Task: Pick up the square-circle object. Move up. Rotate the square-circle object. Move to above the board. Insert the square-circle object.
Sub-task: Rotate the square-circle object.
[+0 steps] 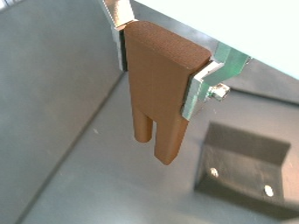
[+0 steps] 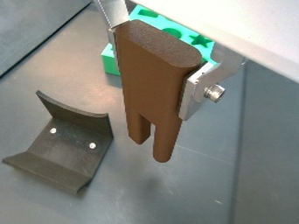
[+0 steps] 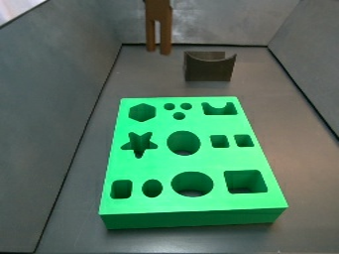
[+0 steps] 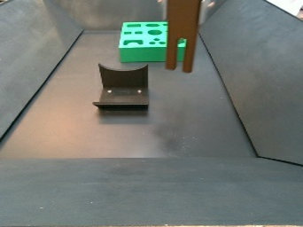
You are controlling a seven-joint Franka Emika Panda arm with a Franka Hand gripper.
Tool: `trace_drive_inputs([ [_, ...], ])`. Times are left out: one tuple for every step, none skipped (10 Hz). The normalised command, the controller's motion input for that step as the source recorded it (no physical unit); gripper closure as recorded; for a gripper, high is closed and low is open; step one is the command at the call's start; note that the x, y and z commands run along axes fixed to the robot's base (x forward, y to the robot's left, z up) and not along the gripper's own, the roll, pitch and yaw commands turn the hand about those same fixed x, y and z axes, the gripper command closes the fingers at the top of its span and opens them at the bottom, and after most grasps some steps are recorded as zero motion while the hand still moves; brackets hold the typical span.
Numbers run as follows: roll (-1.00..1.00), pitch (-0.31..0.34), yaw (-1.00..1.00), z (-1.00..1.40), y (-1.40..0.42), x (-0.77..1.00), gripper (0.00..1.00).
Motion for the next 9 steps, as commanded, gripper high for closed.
trace_drive_inputs([
  [0.01, -0.049, -0.02, 0.69, 0.12, -0.33, 1.0],
  [0.02, -0.03, -0.03, 0.52, 0.08, -0.19, 1.0],
  [0.02, 0.032, -0.03, 0.27, 0.05, -0.06, 1.0],
  [-0.01, 0.013, -1.0, 0.0, 0.0, 0.0, 1.0],
  [-0.01, 0.012, -1.0, -0.11, -0.01, 0.04, 1.0],
  [-0.02, 0.009, -1.0, -0.08, -0.01, 0.04, 1.0],
  [-0.02, 0.006, -1.0, -0.05, 0.0, 0.04, 1.0],
  [-0.02, 0.008, -1.0, -0.04, 0.01, 0.03, 1.0],
  [-0.02, 0.008, -1.0, -0.03, 0.01, 0.03, 1.0],
])
